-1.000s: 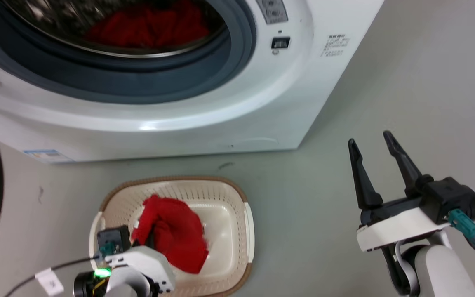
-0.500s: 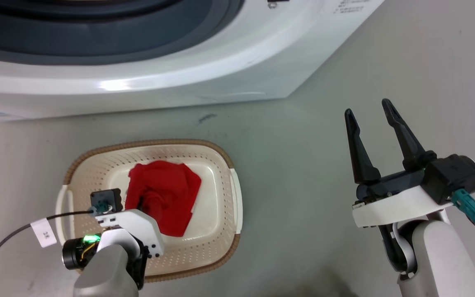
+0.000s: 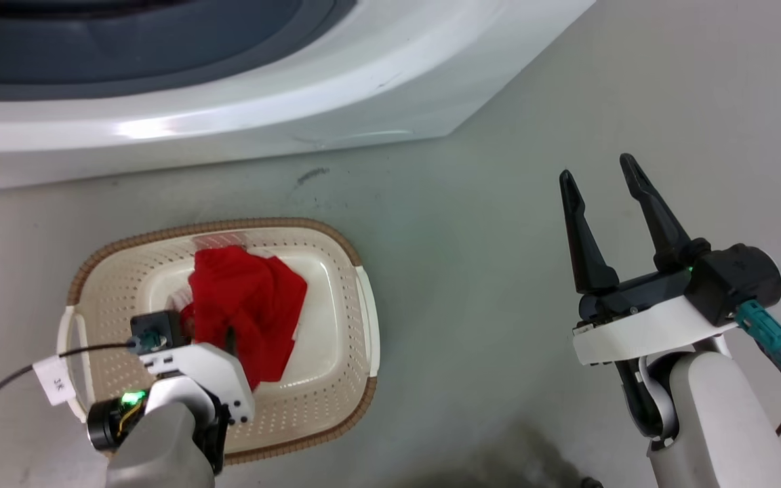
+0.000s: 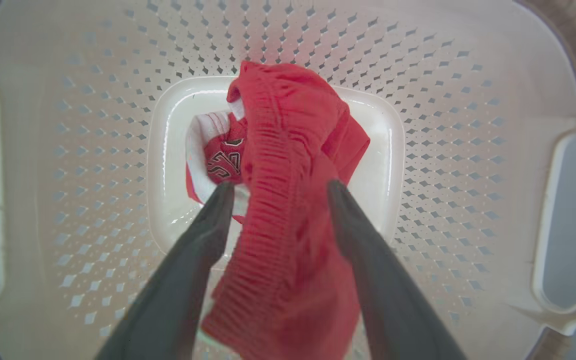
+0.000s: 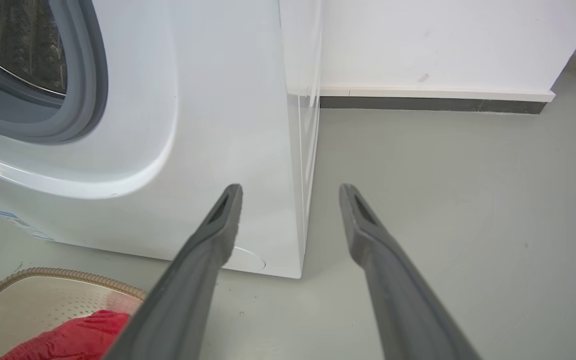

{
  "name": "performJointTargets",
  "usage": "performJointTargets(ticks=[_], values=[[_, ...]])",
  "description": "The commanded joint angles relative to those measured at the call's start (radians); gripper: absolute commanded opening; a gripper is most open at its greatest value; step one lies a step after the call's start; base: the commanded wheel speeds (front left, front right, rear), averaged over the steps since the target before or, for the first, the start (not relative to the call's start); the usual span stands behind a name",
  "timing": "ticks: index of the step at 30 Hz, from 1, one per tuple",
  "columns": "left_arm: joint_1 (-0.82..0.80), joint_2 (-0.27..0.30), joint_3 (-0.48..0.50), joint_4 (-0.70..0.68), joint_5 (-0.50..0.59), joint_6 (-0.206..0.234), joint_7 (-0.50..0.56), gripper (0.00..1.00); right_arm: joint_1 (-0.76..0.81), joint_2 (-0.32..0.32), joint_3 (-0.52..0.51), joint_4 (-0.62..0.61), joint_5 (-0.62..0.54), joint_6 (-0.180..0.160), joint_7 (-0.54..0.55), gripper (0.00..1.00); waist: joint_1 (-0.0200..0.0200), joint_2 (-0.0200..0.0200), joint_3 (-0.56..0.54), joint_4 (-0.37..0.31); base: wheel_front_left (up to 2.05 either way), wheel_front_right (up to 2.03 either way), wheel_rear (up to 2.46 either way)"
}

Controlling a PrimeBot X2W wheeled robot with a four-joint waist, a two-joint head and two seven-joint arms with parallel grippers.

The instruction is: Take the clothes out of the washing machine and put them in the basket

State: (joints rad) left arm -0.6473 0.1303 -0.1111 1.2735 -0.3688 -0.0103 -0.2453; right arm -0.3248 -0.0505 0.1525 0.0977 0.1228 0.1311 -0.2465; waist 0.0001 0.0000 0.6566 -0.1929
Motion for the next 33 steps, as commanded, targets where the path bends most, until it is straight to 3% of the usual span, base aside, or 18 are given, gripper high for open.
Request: performJointTargets(ticks=[1,13,22,33], values=[[0.022,-0.002,0.004,0.006,-0.008,-0.005,-0.003,1.0,-0.004,0.001,-0.002,0.009,0.001,-0.001,-0.007,1.0,-0.0001,0.0,-0.033,0.007,0.0,0.0,0.0],[0.146,-0.055,0.013,-0.064,-0.037,-0.042,-0.021,1.0,0.107,0.0,-0.054,0.048,-0.044,-0.001,0.014,1.0,-0.0001,0.0,-0.295,0.071,0.0,0.0,0.0],[0.285,-0.072,0.046,-0.328,0.002,-0.013,-0.02,1.0,0.177,0.0,-0.082,0.013,-0.047,-0.001,0.047,1.0,-0.0001,0.0,-0.427,0.103,0.0,0.0,0.0],[0.394,-0.08,0.058,-0.75,0.107,0.031,-0.02,1.0,0.243,0.0,-0.105,-0.042,-0.055,-0.001,0.087,1.0,-0.0001,0.0,-0.511,0.133,0.0,0.0,0.0]])
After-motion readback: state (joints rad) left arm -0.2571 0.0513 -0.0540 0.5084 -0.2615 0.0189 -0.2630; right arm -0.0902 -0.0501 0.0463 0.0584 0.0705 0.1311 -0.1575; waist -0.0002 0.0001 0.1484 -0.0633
